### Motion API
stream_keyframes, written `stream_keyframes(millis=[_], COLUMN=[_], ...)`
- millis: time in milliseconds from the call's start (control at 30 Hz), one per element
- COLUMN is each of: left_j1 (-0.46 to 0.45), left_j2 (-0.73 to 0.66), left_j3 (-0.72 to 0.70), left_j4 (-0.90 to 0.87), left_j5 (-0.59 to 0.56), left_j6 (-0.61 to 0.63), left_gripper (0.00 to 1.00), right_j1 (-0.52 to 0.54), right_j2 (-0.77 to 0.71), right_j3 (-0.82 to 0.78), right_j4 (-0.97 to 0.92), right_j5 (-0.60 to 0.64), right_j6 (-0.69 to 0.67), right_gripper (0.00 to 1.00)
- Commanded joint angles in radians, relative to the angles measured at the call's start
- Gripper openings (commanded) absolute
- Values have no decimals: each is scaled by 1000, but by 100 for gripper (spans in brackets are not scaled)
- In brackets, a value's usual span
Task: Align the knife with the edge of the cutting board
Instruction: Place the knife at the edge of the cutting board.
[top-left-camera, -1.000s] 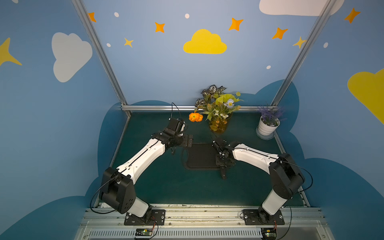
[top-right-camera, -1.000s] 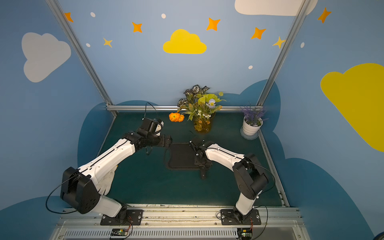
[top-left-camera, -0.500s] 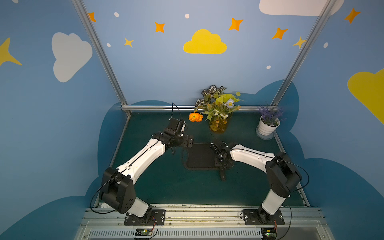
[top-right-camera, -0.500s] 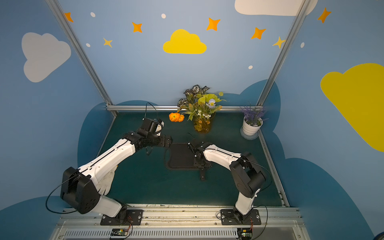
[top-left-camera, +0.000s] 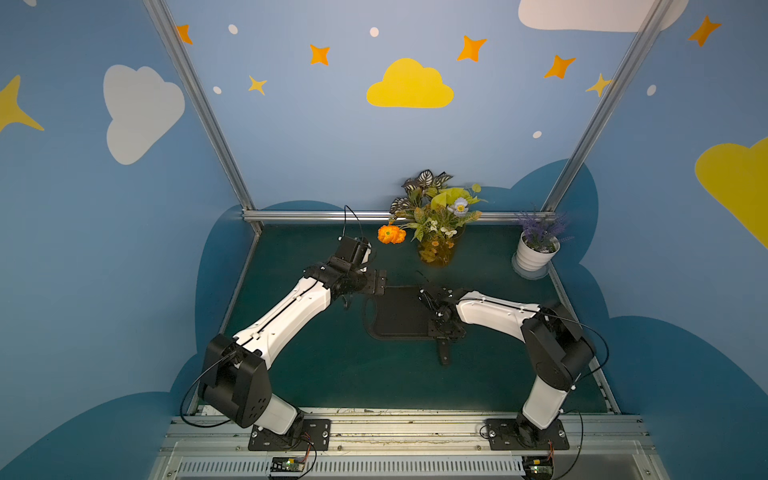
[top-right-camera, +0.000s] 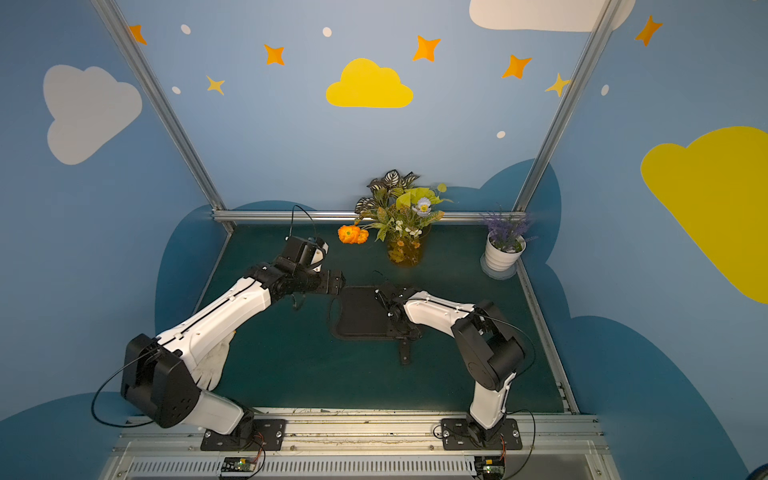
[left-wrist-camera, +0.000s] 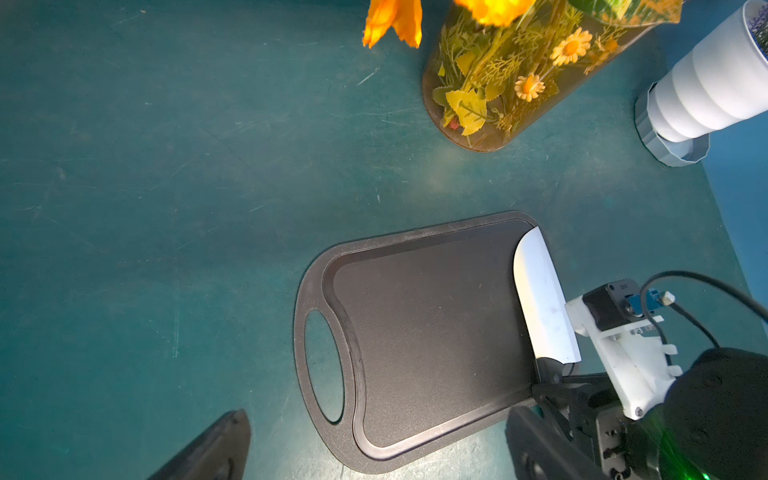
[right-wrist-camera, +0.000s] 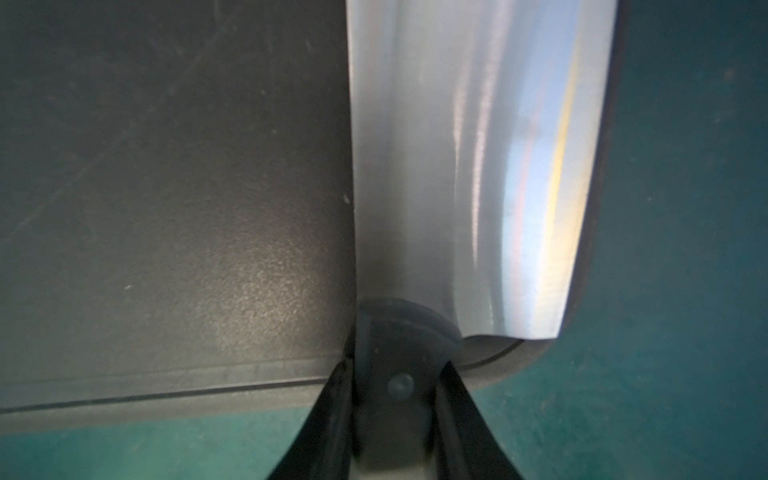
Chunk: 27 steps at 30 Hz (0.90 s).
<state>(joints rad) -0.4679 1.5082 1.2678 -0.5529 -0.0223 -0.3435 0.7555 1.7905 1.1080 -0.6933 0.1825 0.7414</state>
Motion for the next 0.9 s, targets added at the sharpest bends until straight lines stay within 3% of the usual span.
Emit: stream_keyframes(millis=[0,100,433,867], left_j1=[-2,-2,-2,-2], left_j2=[-8,-7,-6,-5], left_j3=[25,25,25,27], left_j4=[-12,-12,-14,-14], left_j5=[-5,-4,-5,-5], left_j6=[8,8,8,9], left_gripper=[100,100,100,100], right_j1=[5,7,14,48], right_j2=[13,13,-1,-34], right_j3=[-7,-7,-18,-26], right_j4=[11,10,7,-22], right_j5=[-2,-3,7,32], right_j6=[11,11,10,12], right_gripper=[4,15,39,55])
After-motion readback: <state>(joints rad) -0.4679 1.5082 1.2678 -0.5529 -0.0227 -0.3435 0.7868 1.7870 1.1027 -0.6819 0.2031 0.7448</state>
